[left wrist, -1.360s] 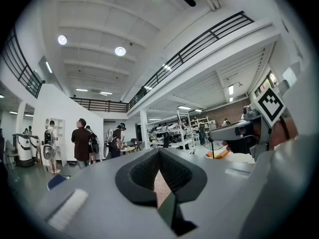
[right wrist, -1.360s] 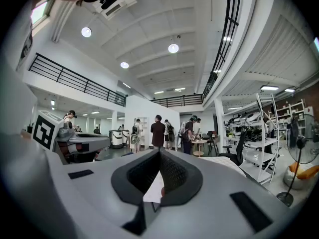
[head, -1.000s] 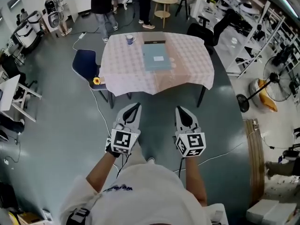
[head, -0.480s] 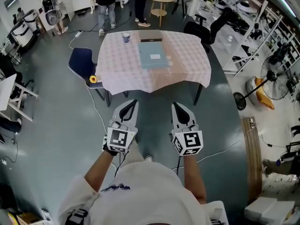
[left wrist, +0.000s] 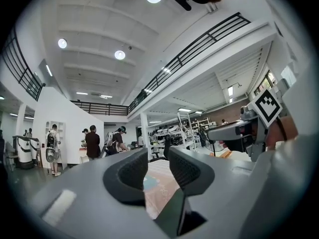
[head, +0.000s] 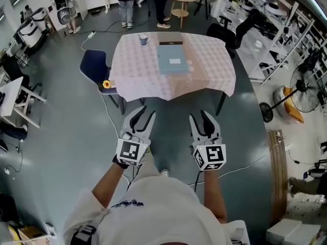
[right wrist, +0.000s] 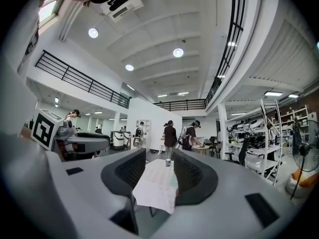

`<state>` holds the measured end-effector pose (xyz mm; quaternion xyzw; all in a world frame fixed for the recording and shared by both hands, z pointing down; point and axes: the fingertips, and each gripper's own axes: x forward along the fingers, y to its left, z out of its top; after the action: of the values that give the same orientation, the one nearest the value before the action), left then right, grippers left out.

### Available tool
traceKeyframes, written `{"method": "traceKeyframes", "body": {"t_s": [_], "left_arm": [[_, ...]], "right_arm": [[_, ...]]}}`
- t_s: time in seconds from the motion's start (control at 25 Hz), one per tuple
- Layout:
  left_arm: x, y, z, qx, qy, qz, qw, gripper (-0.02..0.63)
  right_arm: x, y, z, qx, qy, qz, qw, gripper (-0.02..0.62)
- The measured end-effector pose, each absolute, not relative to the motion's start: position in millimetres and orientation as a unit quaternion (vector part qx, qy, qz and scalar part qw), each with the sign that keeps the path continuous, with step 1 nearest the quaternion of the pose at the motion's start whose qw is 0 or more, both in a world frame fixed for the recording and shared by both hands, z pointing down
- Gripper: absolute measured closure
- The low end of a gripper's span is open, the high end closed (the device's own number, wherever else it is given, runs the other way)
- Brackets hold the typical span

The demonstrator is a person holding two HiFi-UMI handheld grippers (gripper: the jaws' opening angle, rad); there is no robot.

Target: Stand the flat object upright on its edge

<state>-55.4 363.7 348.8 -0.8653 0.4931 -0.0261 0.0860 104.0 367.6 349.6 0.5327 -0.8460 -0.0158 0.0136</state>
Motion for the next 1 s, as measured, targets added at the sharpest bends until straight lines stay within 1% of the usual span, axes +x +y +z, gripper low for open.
{"method": "traceKeyframes", "body": {"t_s": [0.16, 0.24, 0.32, 0.36, 0.4, 0.44, 0.48, 0.56, 0.72, 1.0], "left_arm": [[-60, 359, 352, -0.861, 0.503, -0.023, 0.065, 0.336], [-61, 356, 353, -0.861, 0.505, -0.021, 0.062, 0.301], [-61, 355, 353, -0.861, 0.504, -0.017, 0.066, 0.238], [-60, 355, 352, -0.862, 0.502, -0.014, 0.069, 0.233], [-60, 354, 353, -0.864, 0.499, -0.010, 0.069, 0.215], [-60, 354, 355, -0.866, 0.496, -0.008, 0.065, 0.179], [-61, 352, 357, -0.867, 0.494, -0.009, 0.059, 0.155], [-65, 347, 363, -0.868, 0.494, -0.016, 0.048, 0.127], [-67, 331, 377, -0.870, 0.491, -0.034, 0.031, 0.112], [-73, 276, 373, -0.865, 0.499, -0.029, 0.032, 0.114]], "right_arm": [[107, 367, 353, 0.530, -0.848, -0.010, 0.020, 0.341], [109, 366, 353, 0.529, -0.848, -0.009, 0.021, 0.300], [115, 363, 352, 0.534, -0.845, 0.000, 0.014, 0.273], [119, 362, 351, 0.539, -0.842, 0.010, 0.004, 0.229], [123, 361, 349, 0.545, -0.838, 0.021, -0.008, 0.169], [126, 360, 347, 0.548, -0.836, 0.029, -0.020, 0.096], [127, 359, 345, 0.550, -0.834, 0.031, -0.026, 0.049], [127, 356, 345, 0.553, -0.833, 0.021, -0.020, 0.010], [128, 345, 359, 0.555, -0.832, 0.019, 0.011, 0.003], [129, 288, 370, 0.561, -0.826, 0.040, 0.024, 0.003]]}}
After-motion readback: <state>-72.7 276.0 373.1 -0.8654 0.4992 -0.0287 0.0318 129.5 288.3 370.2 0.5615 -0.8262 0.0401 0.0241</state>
